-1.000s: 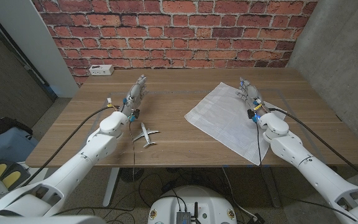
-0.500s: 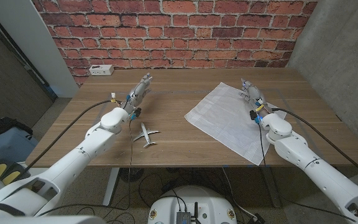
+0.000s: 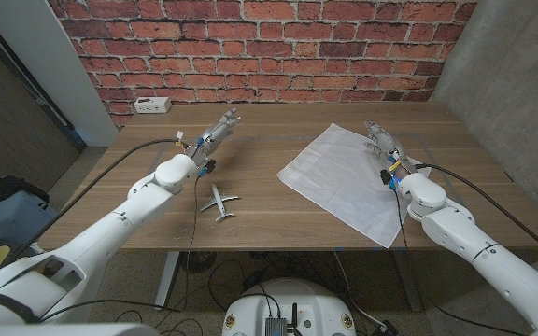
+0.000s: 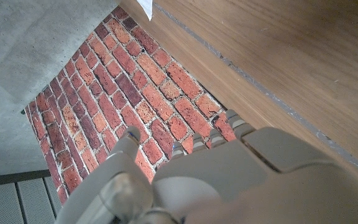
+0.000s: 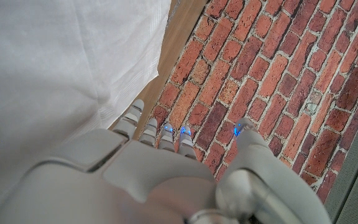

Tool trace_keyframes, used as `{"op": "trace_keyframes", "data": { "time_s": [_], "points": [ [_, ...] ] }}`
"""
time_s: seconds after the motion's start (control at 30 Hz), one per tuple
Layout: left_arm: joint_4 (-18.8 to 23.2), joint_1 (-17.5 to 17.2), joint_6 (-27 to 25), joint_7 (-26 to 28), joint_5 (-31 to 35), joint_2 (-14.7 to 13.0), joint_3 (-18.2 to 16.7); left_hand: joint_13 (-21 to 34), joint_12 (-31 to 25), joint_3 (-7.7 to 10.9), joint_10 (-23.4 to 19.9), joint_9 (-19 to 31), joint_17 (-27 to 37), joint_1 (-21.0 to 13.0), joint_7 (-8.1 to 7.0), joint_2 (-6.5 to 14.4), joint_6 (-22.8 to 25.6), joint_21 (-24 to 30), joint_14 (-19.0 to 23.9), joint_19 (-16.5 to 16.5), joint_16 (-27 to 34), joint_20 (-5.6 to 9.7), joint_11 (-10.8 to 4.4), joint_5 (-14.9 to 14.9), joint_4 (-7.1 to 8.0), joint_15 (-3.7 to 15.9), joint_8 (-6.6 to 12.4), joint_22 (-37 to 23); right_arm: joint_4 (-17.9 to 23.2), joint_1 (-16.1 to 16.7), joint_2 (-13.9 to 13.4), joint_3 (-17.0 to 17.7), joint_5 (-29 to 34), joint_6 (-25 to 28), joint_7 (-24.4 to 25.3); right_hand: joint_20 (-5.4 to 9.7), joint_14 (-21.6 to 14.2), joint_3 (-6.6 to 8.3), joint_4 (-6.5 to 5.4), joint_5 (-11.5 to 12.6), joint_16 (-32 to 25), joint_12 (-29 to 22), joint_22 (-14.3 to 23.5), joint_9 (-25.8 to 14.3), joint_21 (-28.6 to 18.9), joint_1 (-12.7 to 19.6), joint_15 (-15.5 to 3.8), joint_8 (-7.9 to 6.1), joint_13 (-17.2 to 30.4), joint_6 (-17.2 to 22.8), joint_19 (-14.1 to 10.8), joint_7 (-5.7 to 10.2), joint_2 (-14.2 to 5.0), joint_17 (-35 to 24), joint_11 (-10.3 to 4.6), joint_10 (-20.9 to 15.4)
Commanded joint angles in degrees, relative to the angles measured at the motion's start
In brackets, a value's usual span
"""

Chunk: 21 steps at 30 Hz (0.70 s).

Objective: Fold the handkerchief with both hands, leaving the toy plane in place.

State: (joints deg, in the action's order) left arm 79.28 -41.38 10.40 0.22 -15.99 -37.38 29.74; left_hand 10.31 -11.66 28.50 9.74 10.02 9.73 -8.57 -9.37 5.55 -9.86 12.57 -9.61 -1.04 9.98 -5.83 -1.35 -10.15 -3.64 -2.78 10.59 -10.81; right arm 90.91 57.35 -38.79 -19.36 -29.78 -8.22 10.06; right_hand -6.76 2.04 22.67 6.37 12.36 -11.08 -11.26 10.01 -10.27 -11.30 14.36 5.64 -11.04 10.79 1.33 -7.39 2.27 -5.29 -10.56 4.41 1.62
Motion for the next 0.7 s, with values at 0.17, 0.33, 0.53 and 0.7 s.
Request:
{"op": "trace_keyframes", "data": {
  "time_s": [0.17, 0.33, 0.53, 0.7],
  "points": [
    [1.3, 3.8, -3.4, -3.0, 7.1, -1.9, 3.9, 0.2, 0.2, 0.27, 5.1, 0.1, 0.2, -0.3, 0.44, 0.7, -2.9, -0.1, -0.5, -0.5, 0.2, -0.13, 0.63, -0.3, -0.25, 0.21, 0.24, -0.3, 6.3, 3.8, -3.9, 1.1, 1.7, 5.2, 3.2, -0.39, -0.3, 0.14, 0.6, -0.3, -0.3, -0.5, 0.1, -0.3, -0.2, 0.9, 0.24, -0.42, 0.1, 0.4, -0.1, 0.1, -0.3, 0.0, 0.33, -0.5],
    [2.7, 4.6, -4.9, -3.3, 10.1, -2.8, 5.1, 0.2, 0.2, 0.32, 5.2, 0.1, 0.2, -0.3, 0.57, 0.8, -2.8, -0.1, -0.7, -0.6, 0.2, -0.1, 0.75, -0.2, -0.28, 0.2, 0.23, -0.3, 8.0, 5.0, -4.8, 1.5, 2.2, 6.5, 4.1, -0.36, -0.2, 0.23, 0.71, -0.4, -0.3, -0.4, 0.1, -0.3, -0.2, 1.1, 0.22, -0.41, 0.1, 0.5, -0.1, 0.07, -0.44, -0.1, 0.25, -0.5],
    [3.2, 5.4, -5.7, -3.9, 12.3, -3.1, 6.0, 0.3, 0.2, 0.41, 5.3, 0.2, 0.2, -0.4, 0.74, 1.0, -2.7, -0.2, -1.0, -0.9, 0.1, -0.09, 0.52, -0.2, -0.32, 0.19, 0.2, -0.3, 10.1, 6.3, -5.9, 1.9, 2.9, 8.2, 5.4, -0.39, -0.3, 0.33, 0.83, -0.4, -0.3, -0.5, 0.1, -0.3, -0.2, 1.3, 0.24, -0.37, 0.1, 0.5, -0.2, 0.07, -0.58, -0.1, 0.29, -0.6],
    [3.7, 5.9, -6.2, -4.2, 14.1, -3.3, 6.7, 0.3, 0.2, 0.46, 5.3, 0.2, 0.2, -0.4, 1.05, 1.1, -2.5, -0.2, -1.1, -1.0, 0.1, 0.0, 0.8, -0.2, -0.36, 0.28, 0.23, -0.3, 12.2, 7.4, -7.3, 2.2, 3.9, 10.4, 6.6, -0.38, -0.3, 0.43, 0.92, -0.5, -0.3, -0.4, 0.1, -0.3, -0.2, 1.5, 0.16, -0.34, 0.1, 0.5, -0.2, 0.02, -0.73, -0.1, 0.23, -0.7]
  ]
}}
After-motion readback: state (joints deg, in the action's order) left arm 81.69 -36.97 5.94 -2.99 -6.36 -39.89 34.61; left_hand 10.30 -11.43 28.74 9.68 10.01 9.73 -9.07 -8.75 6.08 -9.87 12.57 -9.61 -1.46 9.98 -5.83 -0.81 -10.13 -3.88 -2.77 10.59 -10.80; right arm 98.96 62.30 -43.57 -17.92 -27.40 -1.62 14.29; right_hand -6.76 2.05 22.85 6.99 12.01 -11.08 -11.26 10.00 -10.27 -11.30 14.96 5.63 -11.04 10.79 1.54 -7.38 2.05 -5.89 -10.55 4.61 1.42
